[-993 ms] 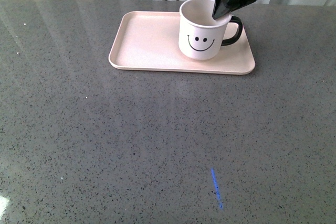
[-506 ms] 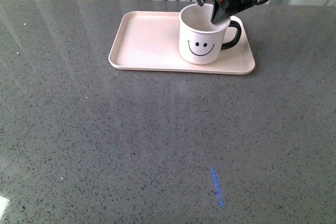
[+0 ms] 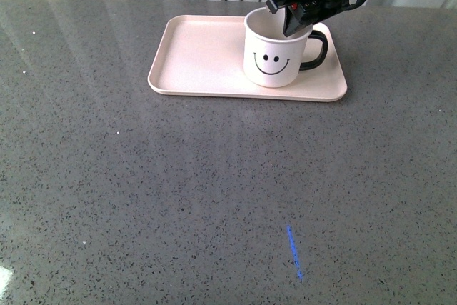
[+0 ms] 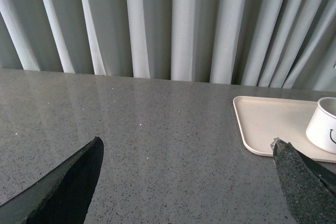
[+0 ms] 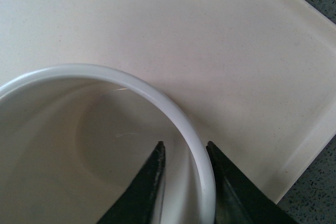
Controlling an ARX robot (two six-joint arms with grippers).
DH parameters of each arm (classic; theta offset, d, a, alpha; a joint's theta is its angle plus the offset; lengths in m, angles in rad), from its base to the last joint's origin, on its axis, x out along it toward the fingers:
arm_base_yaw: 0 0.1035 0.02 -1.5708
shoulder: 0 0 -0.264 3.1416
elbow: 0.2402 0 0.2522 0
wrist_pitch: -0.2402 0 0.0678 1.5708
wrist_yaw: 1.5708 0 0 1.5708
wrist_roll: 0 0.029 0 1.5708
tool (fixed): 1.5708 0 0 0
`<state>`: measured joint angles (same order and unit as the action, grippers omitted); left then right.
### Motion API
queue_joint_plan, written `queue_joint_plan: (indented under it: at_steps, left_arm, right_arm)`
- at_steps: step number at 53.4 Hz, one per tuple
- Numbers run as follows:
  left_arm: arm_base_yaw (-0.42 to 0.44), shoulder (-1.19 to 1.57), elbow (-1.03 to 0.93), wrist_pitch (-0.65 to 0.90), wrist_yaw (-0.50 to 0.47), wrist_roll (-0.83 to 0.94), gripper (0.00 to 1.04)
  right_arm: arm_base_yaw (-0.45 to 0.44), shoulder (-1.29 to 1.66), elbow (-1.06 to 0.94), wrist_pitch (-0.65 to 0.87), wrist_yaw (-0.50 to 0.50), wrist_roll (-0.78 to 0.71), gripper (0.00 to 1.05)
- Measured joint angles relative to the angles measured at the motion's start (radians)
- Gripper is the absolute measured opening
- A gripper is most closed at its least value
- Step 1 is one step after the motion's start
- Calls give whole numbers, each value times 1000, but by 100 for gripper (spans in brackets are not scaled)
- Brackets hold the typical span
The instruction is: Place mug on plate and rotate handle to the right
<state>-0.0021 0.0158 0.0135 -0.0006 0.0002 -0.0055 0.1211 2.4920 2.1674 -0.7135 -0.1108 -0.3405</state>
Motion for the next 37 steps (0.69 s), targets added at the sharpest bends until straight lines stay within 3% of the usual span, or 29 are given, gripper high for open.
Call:
queue_joint_plan:
  at_steps: [13,27,37]
  left_arm:
    - [0,0,0,0,0,0,96]
    - [0,0,0,0,0,0,96]
    - [0,0,0,0,0,0,96]
  right_arm:
    - [0,0,0,4,12,-19,57]
    - [-6,-7,6,52,18,-53,97]
    - [-18,-150,-141,218,-37,-69,96]
